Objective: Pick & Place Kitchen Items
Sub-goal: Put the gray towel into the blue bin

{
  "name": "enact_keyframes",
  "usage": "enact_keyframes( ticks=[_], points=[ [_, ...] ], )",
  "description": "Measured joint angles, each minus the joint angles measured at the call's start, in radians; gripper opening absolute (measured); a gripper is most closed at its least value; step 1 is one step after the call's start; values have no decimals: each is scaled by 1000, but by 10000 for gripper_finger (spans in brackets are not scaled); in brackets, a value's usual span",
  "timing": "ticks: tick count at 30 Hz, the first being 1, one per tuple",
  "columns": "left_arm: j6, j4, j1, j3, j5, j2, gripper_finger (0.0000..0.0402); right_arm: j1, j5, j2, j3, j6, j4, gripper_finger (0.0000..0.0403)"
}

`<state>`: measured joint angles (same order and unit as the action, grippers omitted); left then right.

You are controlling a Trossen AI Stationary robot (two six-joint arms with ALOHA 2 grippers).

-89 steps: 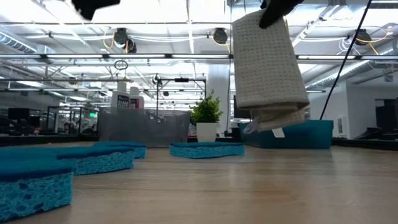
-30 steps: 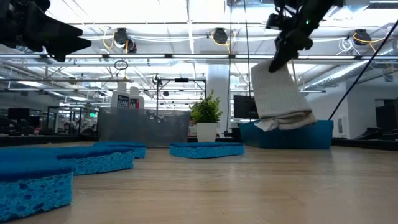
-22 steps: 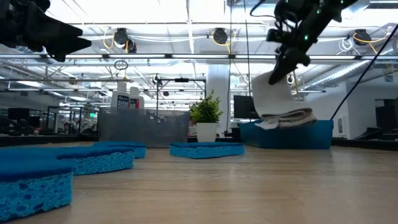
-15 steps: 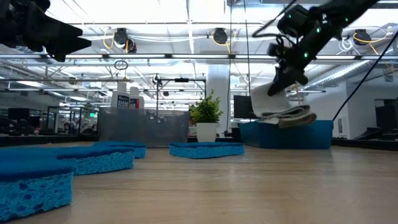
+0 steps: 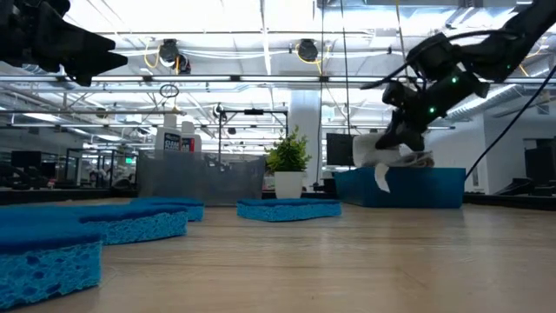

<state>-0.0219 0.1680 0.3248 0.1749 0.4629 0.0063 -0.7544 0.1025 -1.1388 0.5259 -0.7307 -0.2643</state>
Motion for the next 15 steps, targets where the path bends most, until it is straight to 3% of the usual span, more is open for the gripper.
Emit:
enact_keyframes(
  ticks=[10,15],
  points=[
    [0,0,0,0,0,0,230,-13,0,-137,-21,2,-136,3],
    [0,0,0,0,0,0,230,-13,6,-196,-21,4,-170,25]
  ],
)
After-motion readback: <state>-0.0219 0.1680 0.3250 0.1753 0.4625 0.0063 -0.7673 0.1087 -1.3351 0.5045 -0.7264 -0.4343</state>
